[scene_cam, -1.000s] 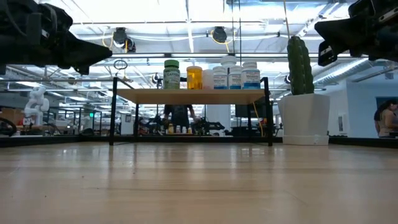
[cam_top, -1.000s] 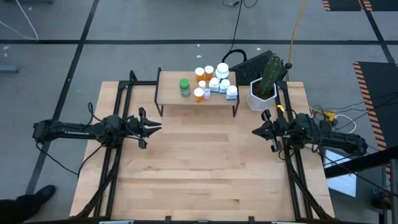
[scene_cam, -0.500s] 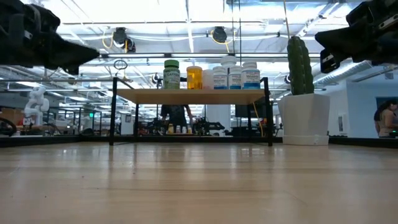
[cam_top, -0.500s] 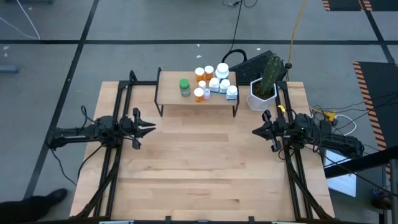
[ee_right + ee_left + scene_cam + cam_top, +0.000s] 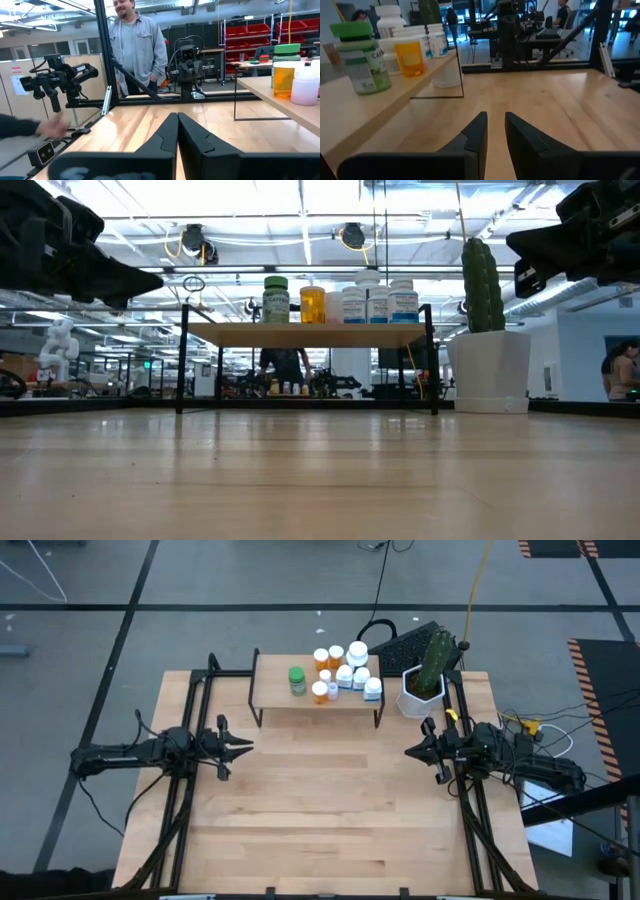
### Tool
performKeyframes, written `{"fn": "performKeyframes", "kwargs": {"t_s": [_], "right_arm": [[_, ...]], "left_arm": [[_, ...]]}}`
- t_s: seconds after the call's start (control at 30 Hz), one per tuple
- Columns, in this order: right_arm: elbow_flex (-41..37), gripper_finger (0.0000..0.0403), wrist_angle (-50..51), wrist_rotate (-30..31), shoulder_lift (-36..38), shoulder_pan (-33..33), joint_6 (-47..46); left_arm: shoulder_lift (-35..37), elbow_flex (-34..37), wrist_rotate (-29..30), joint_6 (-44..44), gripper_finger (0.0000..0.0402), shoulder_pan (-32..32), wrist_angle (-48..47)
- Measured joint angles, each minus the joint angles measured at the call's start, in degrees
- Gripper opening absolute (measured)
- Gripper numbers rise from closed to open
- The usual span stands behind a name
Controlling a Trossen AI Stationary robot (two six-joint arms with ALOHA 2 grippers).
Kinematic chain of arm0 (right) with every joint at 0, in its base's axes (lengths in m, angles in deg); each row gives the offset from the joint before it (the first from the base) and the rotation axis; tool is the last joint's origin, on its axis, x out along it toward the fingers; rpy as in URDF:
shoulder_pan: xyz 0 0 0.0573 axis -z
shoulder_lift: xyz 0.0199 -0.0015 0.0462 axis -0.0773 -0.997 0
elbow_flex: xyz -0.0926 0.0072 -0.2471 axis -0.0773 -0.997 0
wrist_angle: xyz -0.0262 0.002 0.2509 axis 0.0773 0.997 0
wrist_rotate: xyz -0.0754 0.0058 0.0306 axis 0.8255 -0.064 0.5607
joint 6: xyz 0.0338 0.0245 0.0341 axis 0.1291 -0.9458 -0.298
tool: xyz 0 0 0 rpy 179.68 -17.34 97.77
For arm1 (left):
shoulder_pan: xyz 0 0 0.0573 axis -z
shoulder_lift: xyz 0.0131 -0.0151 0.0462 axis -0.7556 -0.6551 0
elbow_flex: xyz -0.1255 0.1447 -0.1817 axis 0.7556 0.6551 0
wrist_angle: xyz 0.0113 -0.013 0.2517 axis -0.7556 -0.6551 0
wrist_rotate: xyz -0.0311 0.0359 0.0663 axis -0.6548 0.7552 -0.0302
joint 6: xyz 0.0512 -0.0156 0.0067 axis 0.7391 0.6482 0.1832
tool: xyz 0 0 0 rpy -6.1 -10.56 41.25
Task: Pick and place medicine bottles onto shelf by color
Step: Return to Home Position
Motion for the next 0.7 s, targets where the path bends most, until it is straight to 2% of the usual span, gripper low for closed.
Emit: {"fn": "performKeyframes", "kwargs": {"t_s": [0.7], "right_arm": [[-0.04,0.0002,-0.2,-0.01,0.0,0.0,0.02]], "left_arm": [[-1.0,0.09,0.33,-1.37,0.007,0.0,1.16]]}}
